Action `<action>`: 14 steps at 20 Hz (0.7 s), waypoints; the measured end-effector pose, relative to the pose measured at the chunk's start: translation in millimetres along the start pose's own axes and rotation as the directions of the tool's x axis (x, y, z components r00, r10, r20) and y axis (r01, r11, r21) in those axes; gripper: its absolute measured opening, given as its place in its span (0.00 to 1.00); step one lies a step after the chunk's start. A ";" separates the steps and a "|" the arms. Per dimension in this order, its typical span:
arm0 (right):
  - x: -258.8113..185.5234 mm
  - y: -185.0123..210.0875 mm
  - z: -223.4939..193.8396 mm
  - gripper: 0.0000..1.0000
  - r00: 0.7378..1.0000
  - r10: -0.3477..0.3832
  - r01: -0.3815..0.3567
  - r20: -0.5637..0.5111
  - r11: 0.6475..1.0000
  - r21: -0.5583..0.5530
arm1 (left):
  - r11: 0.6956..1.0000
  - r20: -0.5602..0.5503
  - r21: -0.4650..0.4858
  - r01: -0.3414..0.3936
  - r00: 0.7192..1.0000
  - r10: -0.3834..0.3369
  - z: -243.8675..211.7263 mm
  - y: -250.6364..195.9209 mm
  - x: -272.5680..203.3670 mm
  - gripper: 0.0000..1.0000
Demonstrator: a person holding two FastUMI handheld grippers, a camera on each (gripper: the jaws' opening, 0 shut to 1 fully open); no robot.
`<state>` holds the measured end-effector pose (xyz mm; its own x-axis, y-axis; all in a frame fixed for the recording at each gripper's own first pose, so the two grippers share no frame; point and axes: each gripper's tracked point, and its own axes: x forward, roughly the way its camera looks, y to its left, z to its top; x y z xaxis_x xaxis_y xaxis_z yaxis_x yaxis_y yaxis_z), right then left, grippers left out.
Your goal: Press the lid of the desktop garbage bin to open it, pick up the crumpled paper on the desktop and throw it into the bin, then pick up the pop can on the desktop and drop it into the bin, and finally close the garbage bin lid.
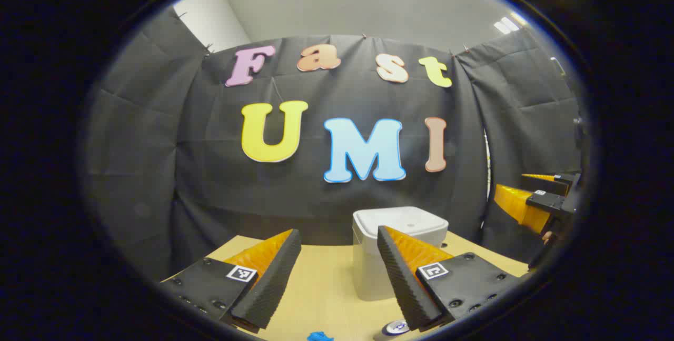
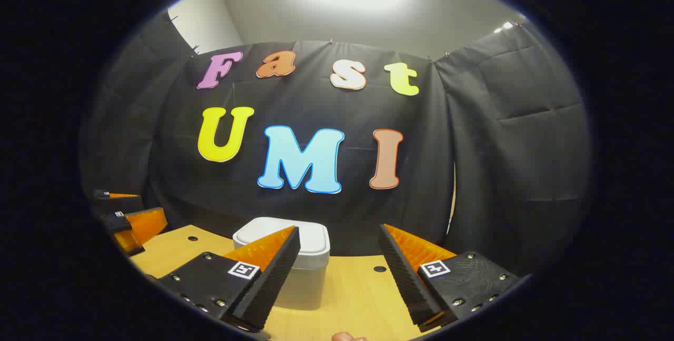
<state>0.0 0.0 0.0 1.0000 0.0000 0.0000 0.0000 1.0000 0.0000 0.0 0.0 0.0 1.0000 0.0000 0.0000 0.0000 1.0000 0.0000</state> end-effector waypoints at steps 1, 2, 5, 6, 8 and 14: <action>-1.5 -6.3 1.5 0.95 1.000 -0.015 0.015 0.001 1.000 -0.019 | 1.000 0.012 0.002 -0.010 1.000 0.010 5.4 3.1 -0.4 0.95; -3.5 -8.9 6.7 0.95 0.999 -0.030 0.030 0.015 0.999 -0.028 | 1.000 0.031 0.002 -0.018 0.999 0.018 11.1 5.5 0.1 0.95; -6.6 -6.7 17.0 0.95 0.998 -0.041 0.042 0.053 0.999 -0.009 | 0.999 0.046 0.018 -0.044 0.998 0.043 18.1 13.1 2.3 0.96; -8.2 -3.5 15.0 0.95 0.998 -0.033 0.034 0.046 0.999 -0.011 | 0.999 0.038 0.016 -0.041 0.998 0.041 17.4 11.6 2.4 0.96; -11.8 1.1 16.7 0.95 0.999 -0.013 0.015 0.049 0.999 -0.035 | 0.999 0.036 0.016 -0.048 0.998 0.047 21.1 8.9 -3.6 0.95; -31.6 15.4 16.3 0.95 0.998 0.036 -0.032 0.049 0.995 -0.094 | 1.000 0.039 -0.006 -0.007 0.999 0.007 27.7 -16.6 -34.8 0.96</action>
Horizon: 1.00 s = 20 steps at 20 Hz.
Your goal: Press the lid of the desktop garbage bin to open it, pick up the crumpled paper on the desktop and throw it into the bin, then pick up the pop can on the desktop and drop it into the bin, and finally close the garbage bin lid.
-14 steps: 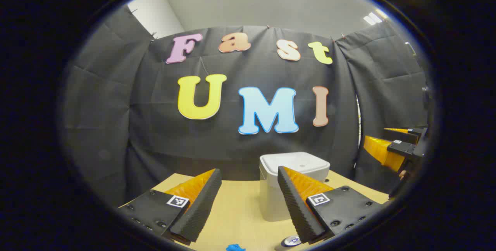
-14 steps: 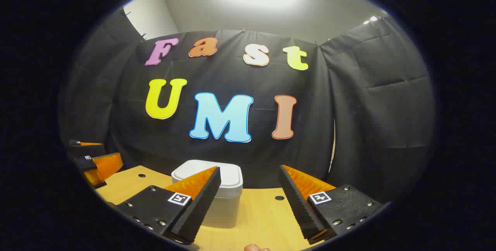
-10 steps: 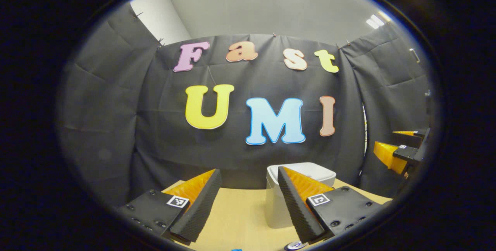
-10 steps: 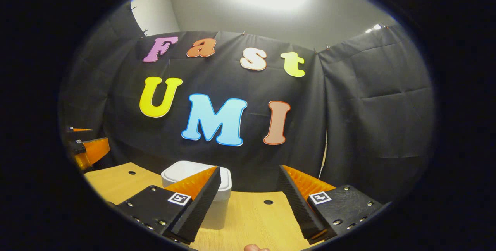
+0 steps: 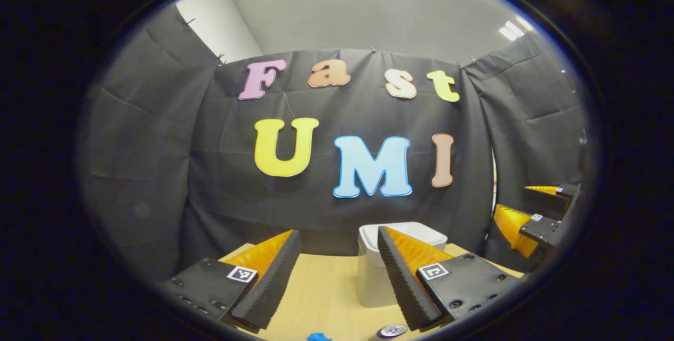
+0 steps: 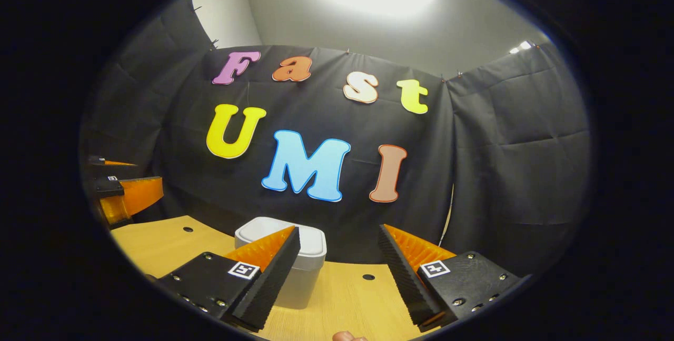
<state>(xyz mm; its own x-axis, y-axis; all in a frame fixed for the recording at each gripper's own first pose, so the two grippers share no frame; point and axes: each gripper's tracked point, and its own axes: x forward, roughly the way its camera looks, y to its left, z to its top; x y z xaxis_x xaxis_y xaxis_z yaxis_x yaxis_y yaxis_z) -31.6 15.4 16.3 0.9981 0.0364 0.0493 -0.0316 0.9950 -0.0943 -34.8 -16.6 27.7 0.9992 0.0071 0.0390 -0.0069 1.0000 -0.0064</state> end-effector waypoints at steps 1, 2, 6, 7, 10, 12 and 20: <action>-3.9 2.0 0.7 0.95 1.000 0.003 -0.003 -0.004 1.000 -0.003 | 1.000 0.005 0.003 0.006 1.000 -0.006 3.2 -2.3 -3.9 0.96; -5.8 6.9 0.7 0.95 1.000 0.012 -0.012 -0.012 1.000 -0.001 | 1.000 0.008 0.004 0.008 1.000 -0.008 5.4 -2.3 -6.2 0.96; -8.5 32.5 -3.2 0.95 0.995 0.088 -0.088 -0.049 0.996 0.020 | 1.000 0.008 -0.011 -0.011 1.000 0.011 3.4 7.6 -12.3 0.96; -7.9 35.6 -4.2 0.95 0.994 0.097 -0.096 -0.055 0.995 0.019 | 1.000 0.004 -0.012 -0.017 1.000 0.017 0.5 12.2 -12.3 0.96; -1.1 42.4 -9.6 0.94 0.992 0.097 -0.096 -0.074 0.995 0.023 | 1.000 -0.009 0.008 -0.030 0.999 0.030 -7.6 25.0 -7.4 0.96; 5.8 45.3 -17.2 0.78 0.991 0.094 -0.090 -0.099 0.995 0.043 | 0.999 -0.020 0.021 -0.036 0.999 0.036 -12.0 34.1 1.3 0.96; 39.4 31.9 -20.5 0.11 0.995 0.006 0.006 -0.099 0.993 0.121 | 0.998 -0.033 0.049 -0.044 0.998 0.046 -28.0 56.3 31.6 0.96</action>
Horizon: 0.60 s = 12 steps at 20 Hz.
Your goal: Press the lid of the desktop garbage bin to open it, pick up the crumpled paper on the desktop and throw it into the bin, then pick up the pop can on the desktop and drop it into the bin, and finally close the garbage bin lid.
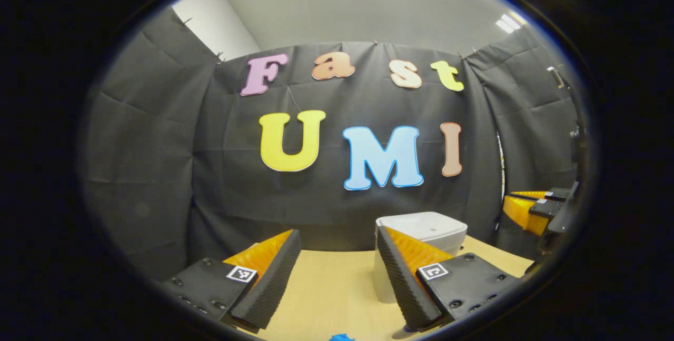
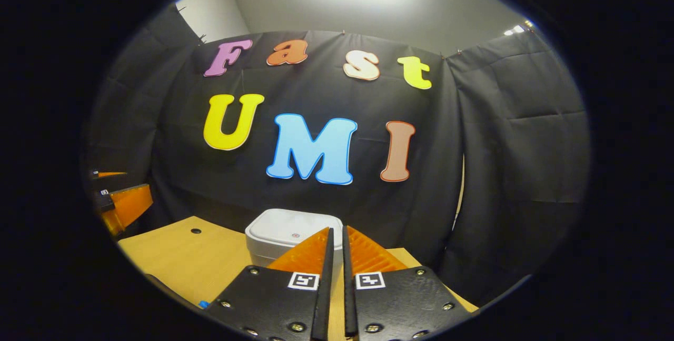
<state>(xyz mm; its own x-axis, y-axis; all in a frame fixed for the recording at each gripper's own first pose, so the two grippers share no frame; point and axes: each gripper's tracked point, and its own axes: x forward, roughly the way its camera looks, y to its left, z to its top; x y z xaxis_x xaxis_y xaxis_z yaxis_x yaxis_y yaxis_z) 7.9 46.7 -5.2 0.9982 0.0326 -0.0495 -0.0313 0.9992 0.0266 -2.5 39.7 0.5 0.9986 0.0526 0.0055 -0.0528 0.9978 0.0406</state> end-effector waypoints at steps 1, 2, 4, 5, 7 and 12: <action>4.8 1.7 -1.1 0.10 1.000 0.004 -0.004 0.002 1.000 0.007 | 1.000 0.001 -0.002 -0.004 1.000 0.004 0.1 2.9 2.9 0.96; 8.4 5.6 -1.4 0.11 1.000 0.014 -0.014 -0.002 1.000 0.001 | 1.000 0.001 -0.008 -0.008 1.000 0.008 -1.0 5.1 5.0 0.95; 11.0 11.6 2.1 0.07 0.999 0.041 -0.040 0.007 0.999 -0.004 | 1.000 -0.001 -0.015 -0.010 1.000 0.010 -1.9 6.6 8.6 0.95; 14.0 16.0 1.9 0.06 0.999 0.053 -0.053 0.008 0.999 -0.004 | 1.000 0.000 -0.012 -0.012 1.000 0.012 -2.1 7.5 10.2 0.96; 19.1 20.1 2.8 0.06 0.998 0.066 -0.066 0.011 0.998 -0.002 | 1.000 0.005 -0.007 -0.016 1.000 0.016 -1.1 8.9 11.8 0.96; 47.7 39.9 -0.1 0.00 0.992 0.124 -0.124 -0.003 0.992 -0.023 | 1.000 0.008 -0.024 -0.016 1.000 0.016 -4.5 3.3 15.8 0.96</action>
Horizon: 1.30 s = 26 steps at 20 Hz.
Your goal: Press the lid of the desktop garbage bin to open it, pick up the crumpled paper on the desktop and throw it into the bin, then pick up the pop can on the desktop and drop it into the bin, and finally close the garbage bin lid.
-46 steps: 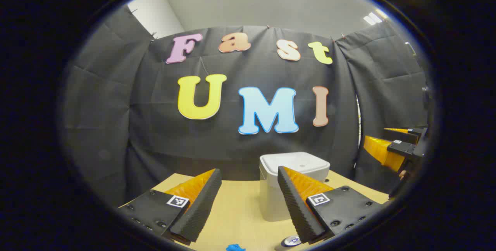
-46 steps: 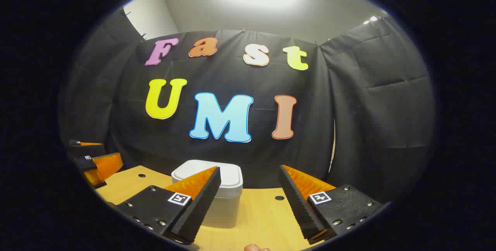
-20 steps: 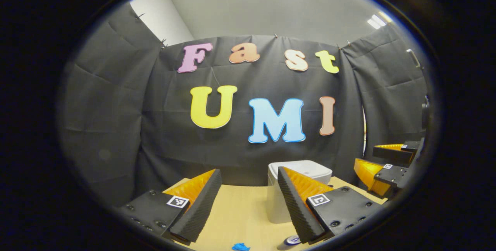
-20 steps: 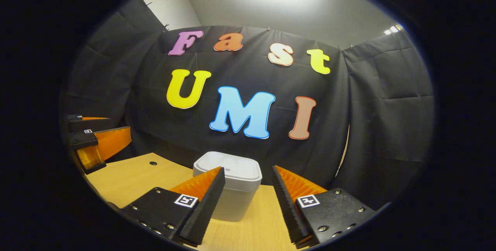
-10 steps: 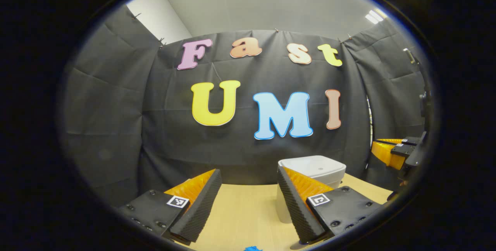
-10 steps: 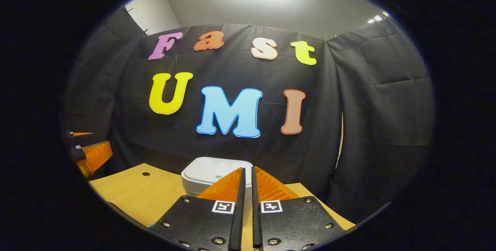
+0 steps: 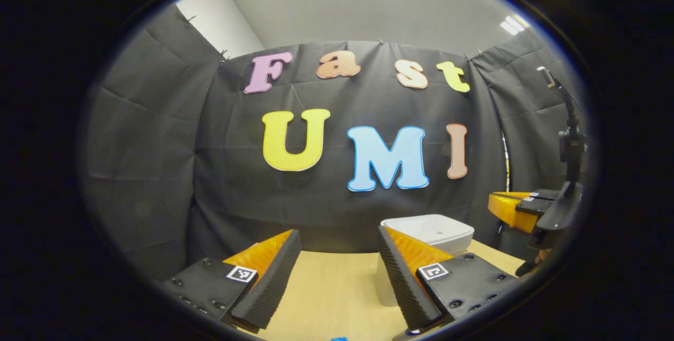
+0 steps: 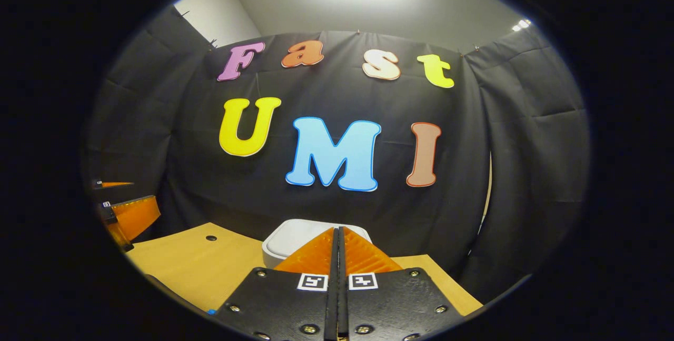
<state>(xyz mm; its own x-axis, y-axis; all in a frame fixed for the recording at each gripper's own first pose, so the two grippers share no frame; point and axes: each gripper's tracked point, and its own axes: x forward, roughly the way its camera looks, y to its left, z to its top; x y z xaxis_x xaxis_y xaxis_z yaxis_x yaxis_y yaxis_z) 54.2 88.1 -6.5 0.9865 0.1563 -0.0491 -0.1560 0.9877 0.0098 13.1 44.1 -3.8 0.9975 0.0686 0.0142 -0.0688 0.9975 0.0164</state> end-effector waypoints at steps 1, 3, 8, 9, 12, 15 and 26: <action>8.2 2.6 -6.1 0.00 1.000 0.012 -0.012 -0.020 1.000 -0.001 | 1.000 -0.002 0.001 0.000 1.000 0.000 -1.5 -1.2 2.0 0.96; 23.0 6.1 -18.5 0.00 0.998 0.026 -0.025 -0.063 1.000 0.011 | 1.000 0.001 0.004 0.002 1.000 -0.002 -2.0 -4.3 5.1 0.96; 56.4 16.9 -49.9 0.00 0.984 0.079 -0.068 -0.159 0.995 0.071 | 0.999 -0.024 -0.006 -0.037 0.999 0.037 -17.2 4.0 5.3 0.96; 61.9 16.7 -54.3 0.00 0.982 0.084 -0.071 -0.171 0.994 0.083 | 0.999 -0.034 -0.004 -0.049 0.998 0.049 -20.5 7.8 4.9 0.96; 77.6 19.2 -70.4 0.00 0.968 0.110 -0.081 -0.224 0.987 0.137 | 0.998 -0.054 -0.022 -0.067 0.996 0.066 -27.8 14.2 5.3 0.96; 83.9 17.4 -77.2 0.00 0.962 0.126 -0.083 -0.242 0.980 0.180 | 0.994 -0.050 -0.022 -0.105 0.993 0.103 -26.3 23.3 3.0 0.96; 82.6 14.9 -84.2 0.01 0.956 0.188 -0.135 -0.225 0.964 0.229 | 0.997 -0.043 -0.002 -0.083 0.996 0.083 -26.4 2.3 -3.7 0.95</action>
<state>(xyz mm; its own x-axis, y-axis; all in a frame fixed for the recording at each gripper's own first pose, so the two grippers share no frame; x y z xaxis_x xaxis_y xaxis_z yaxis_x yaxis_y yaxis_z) 129.1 115.9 -94.6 0.9026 0.3351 -0.2703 -0.2720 0.9305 0.2451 9.6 46.6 -30.1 0.9880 0.1518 -0.0280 -0.1515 0.9884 0.0134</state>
